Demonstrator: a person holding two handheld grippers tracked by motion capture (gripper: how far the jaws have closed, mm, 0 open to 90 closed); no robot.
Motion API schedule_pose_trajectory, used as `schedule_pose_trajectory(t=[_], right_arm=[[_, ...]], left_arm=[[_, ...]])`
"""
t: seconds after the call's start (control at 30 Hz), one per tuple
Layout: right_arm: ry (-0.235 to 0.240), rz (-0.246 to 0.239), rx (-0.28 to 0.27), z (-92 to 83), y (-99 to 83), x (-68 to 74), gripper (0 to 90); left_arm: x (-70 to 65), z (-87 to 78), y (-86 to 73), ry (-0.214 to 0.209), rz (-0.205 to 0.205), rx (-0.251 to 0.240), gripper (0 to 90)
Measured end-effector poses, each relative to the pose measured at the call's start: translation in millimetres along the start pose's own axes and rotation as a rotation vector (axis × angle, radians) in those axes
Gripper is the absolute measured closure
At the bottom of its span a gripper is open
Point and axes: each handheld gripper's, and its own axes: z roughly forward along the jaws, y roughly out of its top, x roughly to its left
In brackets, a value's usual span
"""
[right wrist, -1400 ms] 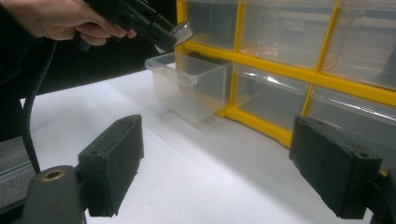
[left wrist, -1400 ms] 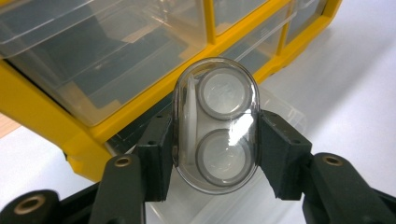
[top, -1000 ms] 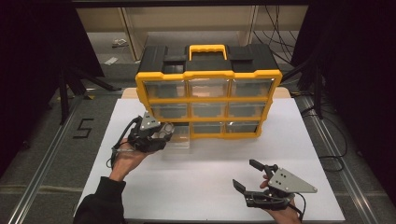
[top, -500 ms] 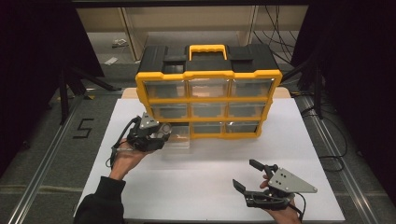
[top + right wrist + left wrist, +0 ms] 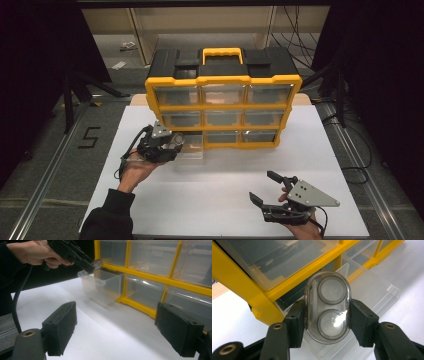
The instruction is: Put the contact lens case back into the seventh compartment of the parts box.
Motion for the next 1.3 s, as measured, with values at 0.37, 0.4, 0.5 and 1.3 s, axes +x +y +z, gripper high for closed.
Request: schedule_pose_trajectory(t=[0.37,0.4,0.5,1.3], right_arm=[[-0.002,0.002,-0.001,0.1,0.0,0.0,18.9],[-0.001,0.001,-0.002,0.0,0.0,0.1,19.0],[-0.002,0.001,-0.001,0.0,-0.1,-0.1,19.0],[-0.003,0.0,-0.001,-0.1,-0.1,-0.2,19.2]], left_arm=[[1.5,3.9,-2.3,0.023,0.001,0.024,49.1],[1.3,3.7,-2.5,0.021,0.001,0.023,49.0],[0.7,4.1,-2.5,0.026,0.006,0.022,48.8],[-10.8,-14.4,3.7,-0.04,0.011,-0.062,31.7]])
